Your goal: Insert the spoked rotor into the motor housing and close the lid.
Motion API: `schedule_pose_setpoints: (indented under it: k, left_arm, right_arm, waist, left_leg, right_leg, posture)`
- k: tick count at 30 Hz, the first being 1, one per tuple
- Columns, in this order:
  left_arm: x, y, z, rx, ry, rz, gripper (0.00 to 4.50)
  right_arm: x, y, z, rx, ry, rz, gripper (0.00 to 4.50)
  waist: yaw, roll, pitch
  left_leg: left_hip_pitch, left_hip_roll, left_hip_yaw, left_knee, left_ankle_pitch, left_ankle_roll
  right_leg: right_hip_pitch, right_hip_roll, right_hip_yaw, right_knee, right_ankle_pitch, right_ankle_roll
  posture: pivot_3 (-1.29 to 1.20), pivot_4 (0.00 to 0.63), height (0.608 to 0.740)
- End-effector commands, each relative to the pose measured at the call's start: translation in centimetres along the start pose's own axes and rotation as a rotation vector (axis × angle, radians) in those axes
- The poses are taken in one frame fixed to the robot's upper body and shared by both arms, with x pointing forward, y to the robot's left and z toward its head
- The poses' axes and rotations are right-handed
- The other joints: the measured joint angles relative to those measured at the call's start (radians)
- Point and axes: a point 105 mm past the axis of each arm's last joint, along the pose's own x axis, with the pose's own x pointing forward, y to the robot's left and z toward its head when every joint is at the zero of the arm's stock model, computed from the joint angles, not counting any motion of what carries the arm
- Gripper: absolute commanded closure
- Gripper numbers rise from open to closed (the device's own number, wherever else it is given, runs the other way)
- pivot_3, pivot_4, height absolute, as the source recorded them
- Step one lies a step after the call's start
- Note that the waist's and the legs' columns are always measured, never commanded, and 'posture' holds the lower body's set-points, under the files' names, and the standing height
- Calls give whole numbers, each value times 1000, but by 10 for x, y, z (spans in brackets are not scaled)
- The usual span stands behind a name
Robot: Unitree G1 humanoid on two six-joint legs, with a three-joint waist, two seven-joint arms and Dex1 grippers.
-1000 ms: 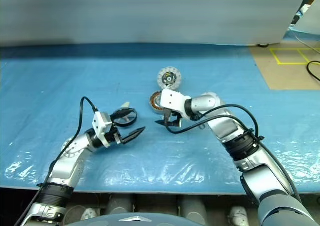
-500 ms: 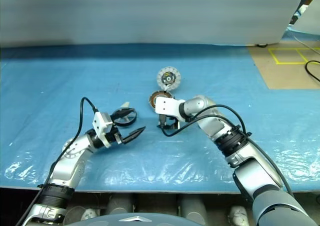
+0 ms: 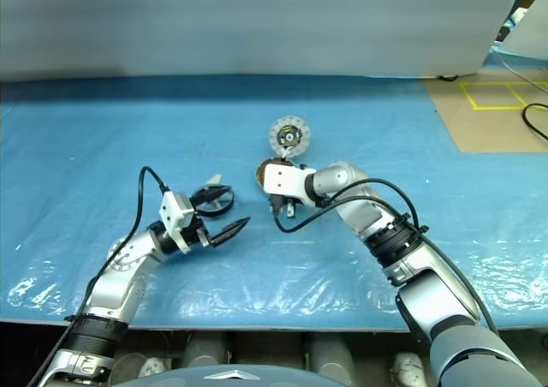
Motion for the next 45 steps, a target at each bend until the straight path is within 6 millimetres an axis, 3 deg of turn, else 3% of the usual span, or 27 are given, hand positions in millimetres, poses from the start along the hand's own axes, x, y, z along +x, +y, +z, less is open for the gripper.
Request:
schedule_pose_setpoints:
  k: [1,2,6,16,24,30,38,42,45]
  left_arm:
    - [3,-1,11,33,-31,-8,0]
    - [3,-1,10,33,-31,-8,0]
    - [0,-1,8,34,-28,-5,0]
    - [-2,-1,5,36,-22,-4,0]
    - [-7,1,3,36,-14,-2,0]
    - [-8,0,3,33,-7,-5,0]
    - [-10,-2,5,30,-5,-15,0]
    - [-9,-2,5,31,-4,-18,0]
    - [-9,-2,5,30,-4,-20,0]
  right_arm:
    - [-7,-4,12,-6,-44,-10,3622]
    - [-7,-3,13,-3,-50,-6,3622]
    - [-10,3,11,-4,-43,21,4478]
    - [-13,11,16,24,-64,47,4478]
    - [-25,51,28,93,-107,238,4478]
    - [-25,81,25,151,-100,354,4478]
    - [-20,78,21,174,-95,305,4478]
    - [-21,75,22,189,-109,289,3558]
    - [-25,68,30,222,-167,280,2589]
  waist:
    - [0,0,0]
    - [0,0,0]
    - [1,0,0]
    - [1,0,0]
    - [2,0,0]
    - [2,0,0]
    - [0,0,0]
    - [0,0,0]
    - [1,0,0]
  left_leg:
    - [0,0,0,0,0,0]
    - [0,0,0,0,0,0]
    - [0,0,0,0,0,0]
    - [0,0,0,0,0,0]
    - [0,0,0,-1,0,0]
    - [0,1,0,0,0,0]
    - [1,1,0,0,0,0]
    - [1,1,0,1,0,0]
    - [1,0,0,1,0,0]
  right_leg:
    - [0,0,0,0,0,0]
    - [0,0,0,0,0,0]
    - [0,0,0,0,0,0]
    - [0,0,0,0,0,0]
    - [0,0,0,0,0,0]
    - [0,0,0,0,0,0]
    - [0,0,1,0,0,0]
    - [0,0,1,0,0,0]
    - [0,0,1,0,0,0]
  posture:
    - [0,150,740]
    - [0,150,740]
    - [0,150,740]
    - [0,150,740]
    - [0,150,740]
    - [0,150,740]
    - [0,150,740]
    - [0,150,740]
    - [0,150,740]
